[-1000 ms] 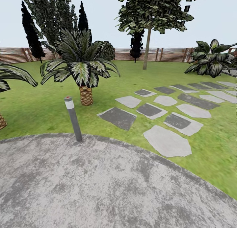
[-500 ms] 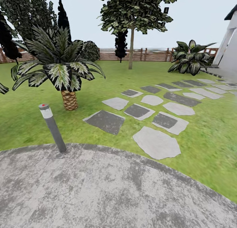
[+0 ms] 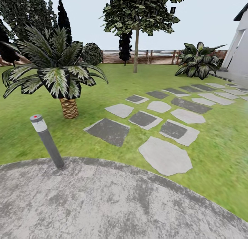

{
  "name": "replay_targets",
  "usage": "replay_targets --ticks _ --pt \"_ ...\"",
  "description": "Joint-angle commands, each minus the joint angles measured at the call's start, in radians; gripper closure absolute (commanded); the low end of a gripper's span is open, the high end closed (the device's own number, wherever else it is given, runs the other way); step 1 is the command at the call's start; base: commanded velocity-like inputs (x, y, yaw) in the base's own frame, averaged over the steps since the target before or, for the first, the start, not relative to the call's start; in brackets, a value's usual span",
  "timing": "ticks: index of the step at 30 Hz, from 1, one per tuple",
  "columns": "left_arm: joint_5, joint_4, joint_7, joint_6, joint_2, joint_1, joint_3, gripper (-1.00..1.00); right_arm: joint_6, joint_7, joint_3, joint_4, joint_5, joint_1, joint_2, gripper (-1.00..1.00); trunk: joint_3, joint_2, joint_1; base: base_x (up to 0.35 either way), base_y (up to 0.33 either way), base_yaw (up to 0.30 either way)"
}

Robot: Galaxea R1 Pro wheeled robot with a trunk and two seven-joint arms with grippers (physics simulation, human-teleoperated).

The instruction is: Take the three Easter eggs out of the wicker basket on the lawn in the garden, then place them on the lawn next to a single tree (choose any tree) so that all three eggs are next to the same tree and none are left in the basket.

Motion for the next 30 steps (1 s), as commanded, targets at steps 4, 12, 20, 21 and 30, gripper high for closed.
replay_targets --ticks 4,12,20,21,30 --pt "0.001 -0.001 0.000 0.001 0.000 0.000 0.000 -1.00 -0.003 0.000 0.003 0.000 0.007 -0.001 0.000 -1.00 -0.001 0.000 0.001 0.337 0.000 0.000" --pt "0.001 -0.001 0.000 0.001 0.000 0.000 0.000 -1.00 -0.003 0.000 0.003 0.000 0.007 -0.001 0.003 -1.00 -0.001 0.000 0.001 0.337 0.000 0.000" --pt "0.001 -0.001 0.000 0.001 0.000 0.000 0.001 -1.00 -0.003 -0.001 0.002 0.000 0.005 -0.001 0.003 -1.00 -0.001 0.000 0.001 0.337 0.000 0.000" --pt "0.001 -0.001 0.000 0.001 0.000 0.000 0.001 -1.00 -0.003 -0.002 0.002 0.000 0.003 -0.001 0.003 -1.00 -0.001 0.000 0.001 0.337 0.000 0.000" --pt "0.001 -0.001 0.000 0.001 0.000 0.000 0.000 -1.00 -0.003 -0.001 0.001 0.000 0.002 -0.001 0.001 -1.00 -0.001 0.000 0.001 0.337 0.000 -0.028"
